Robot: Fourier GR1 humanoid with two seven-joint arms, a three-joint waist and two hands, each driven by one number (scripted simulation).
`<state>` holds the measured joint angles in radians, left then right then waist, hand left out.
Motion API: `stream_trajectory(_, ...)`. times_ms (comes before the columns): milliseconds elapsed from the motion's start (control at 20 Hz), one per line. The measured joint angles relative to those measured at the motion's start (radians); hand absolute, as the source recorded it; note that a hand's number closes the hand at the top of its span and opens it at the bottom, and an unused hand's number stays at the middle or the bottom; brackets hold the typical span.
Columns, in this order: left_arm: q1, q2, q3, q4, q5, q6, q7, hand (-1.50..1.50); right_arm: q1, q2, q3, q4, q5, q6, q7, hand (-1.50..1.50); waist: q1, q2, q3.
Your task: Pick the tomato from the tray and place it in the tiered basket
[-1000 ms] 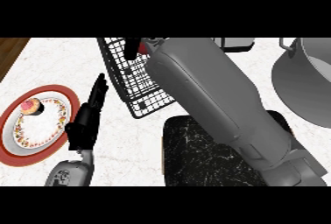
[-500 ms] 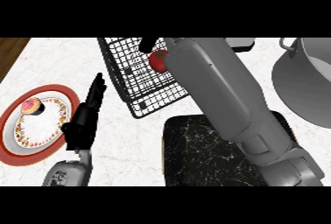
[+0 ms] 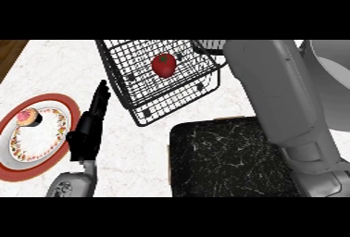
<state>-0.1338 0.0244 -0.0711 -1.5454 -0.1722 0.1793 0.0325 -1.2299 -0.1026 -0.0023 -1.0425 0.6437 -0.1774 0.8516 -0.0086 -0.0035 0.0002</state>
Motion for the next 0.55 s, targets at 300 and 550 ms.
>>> stream_trajectory(300,0.026,0.009,0.02,-0.015,0.015,-0.003,-0.011,0.0,0.19,-0.111,-0.12,-0.237,-0.121,0.053,0.006,-1.5,-0.022,-0.007,0.001)
stream_trajectory(550,0.041,0.008,0.015,-0.021,0.005,0.004,-0.018,0.0,0.437,-0.212,-0.225,-0.46,-0.271,0.167,-0.057,-1.5,-0.034,-0.007,0.002)
